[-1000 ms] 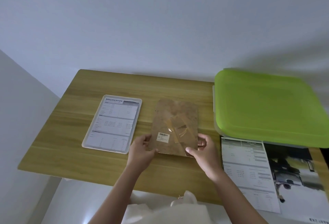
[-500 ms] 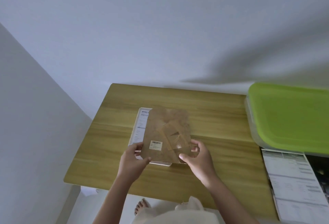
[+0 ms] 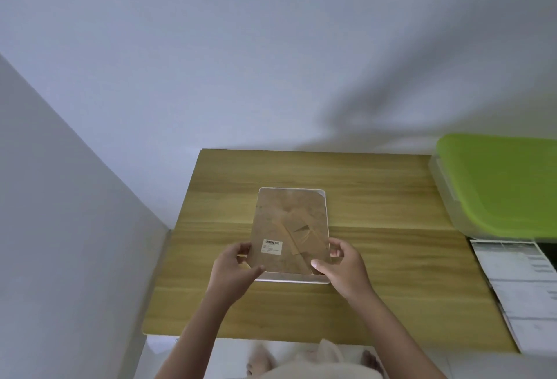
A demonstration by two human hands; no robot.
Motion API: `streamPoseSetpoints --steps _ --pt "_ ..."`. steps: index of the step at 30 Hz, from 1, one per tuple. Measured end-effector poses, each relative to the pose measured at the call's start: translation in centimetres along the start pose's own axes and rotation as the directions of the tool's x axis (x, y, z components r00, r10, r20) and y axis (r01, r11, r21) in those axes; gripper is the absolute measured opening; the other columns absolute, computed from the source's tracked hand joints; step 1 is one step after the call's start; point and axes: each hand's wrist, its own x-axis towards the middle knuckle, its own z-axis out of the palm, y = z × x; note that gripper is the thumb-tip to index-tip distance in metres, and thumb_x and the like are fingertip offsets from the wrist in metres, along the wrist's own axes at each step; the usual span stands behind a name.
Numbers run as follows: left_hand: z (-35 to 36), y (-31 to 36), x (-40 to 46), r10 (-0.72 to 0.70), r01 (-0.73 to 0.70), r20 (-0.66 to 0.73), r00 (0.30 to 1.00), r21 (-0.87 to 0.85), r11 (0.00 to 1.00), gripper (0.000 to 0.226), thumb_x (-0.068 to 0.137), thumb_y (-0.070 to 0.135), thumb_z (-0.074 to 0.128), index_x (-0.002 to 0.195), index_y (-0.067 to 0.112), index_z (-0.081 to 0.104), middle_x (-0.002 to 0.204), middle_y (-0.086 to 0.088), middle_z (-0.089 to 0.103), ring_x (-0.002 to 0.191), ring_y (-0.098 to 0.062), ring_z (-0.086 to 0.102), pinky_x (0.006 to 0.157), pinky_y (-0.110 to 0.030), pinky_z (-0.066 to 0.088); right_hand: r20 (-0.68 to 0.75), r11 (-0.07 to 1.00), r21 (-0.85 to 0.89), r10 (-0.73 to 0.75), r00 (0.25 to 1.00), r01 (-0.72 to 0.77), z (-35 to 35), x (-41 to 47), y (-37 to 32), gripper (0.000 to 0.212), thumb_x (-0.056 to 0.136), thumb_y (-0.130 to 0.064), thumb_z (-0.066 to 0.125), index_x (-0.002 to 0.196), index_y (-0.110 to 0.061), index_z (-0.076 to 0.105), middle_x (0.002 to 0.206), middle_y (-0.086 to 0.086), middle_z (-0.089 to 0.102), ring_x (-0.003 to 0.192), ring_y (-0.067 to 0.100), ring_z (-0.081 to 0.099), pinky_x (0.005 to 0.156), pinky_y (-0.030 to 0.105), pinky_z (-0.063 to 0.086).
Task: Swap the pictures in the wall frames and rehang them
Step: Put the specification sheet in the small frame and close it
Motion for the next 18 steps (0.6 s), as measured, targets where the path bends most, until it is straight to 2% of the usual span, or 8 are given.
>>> streamPoseSetpoints --steps 5,8,12,15,18 --pt "0.2 -0.9 1.3 0.004 -0.005 0.025 1.000 0.019 1.000 0.041 0.073 0.013 0.073 0.112 0.016 0.061 0.104 0.006 0.064 0.082 -0.006 0.060 0.068 -0.022 0.047 -0.005 0.995 -0.097 0.025 1.000 -0.025 0.0 0.5 0.2 0.059 0.071 -0.019 0.080 0.125 -0.016 0.055 0.101 -0.009 0.060 0.094 0.002 0.055 0.067 0.011 0.041" --pt "0.6 -1.5 1.8 0.022 -0.023 0.024 0.999 0.043 0.999 0.036 0.076 0.009 0.069 0.111 0.014 0.061 0.108 0.002 0.063 0.077 -0.005 0.059 0.064 -0.020 0.045 0.006 0.984 -0.175 0.027 1.000 -0.025 -0.1 0.5 0.2 0.060 0.072 -0.020 0.079 0.125 -0.019 0.053 0.088 -0.013 0.056 0.081 -0.001 0.056 0.061 0.011 0.041" --pt "1.1 -2.3 2.3 0.044 -0.046 0.033 0.998 0.063 0.997 0.033 0.077 0.006 0.068 0.108 0.013 0.062 0.109 0.000 0.060 0.074 -0.006 0.058 0.065 -0.019 0.045 -0.015 0.975 -0.222 0.027 1.000 -0.030 -0.1 0.8 0.7 0.069 0.066 -0.028 0.082 0.129 -0.020 0.052 0.096 -0.004 0.059 0.083 0.006 0.060 0.070 0.018 0.049" --pt "1.3 -2.6 2.7 0.075 -0.080 0.060 0.995 0.079 0.994 0.029 0.076 0.006 0.070 0.104 0.013 0.065 0.107 -0.001 0.056 0.072 -0.003 0.057 0.059 -0.011 0.040 -0.023 0.971 -0.239 0.020 1.000 -0.025 -0.1 0.8 1.2 0.069 0.066 -0.029 0.083 0.127 -0.023 0.053 0.100 0.001 0.056 0.080 0.005 0.057 0.066 0.014 0.043" --pt "1.4 -2.9 3.0 0.096 -0.101 0.062 0.993 0.084 0.991 0.032 0.074 0.006 0.072 0.104 0.013 0.065 0.106 -0.001 0.054 0.073 -0.006 0.058 0.060 -0.010 0.041 -0.029 0.975 -0.222 0.006 1.000 -0.012 0.0 0.9 1.8 0.066 0.065 -0.029 0.083 0.124 -0.025 0.054 0.092 0.000 0.055 0.079 0.008 0.054 0.066 0.017 0.040"
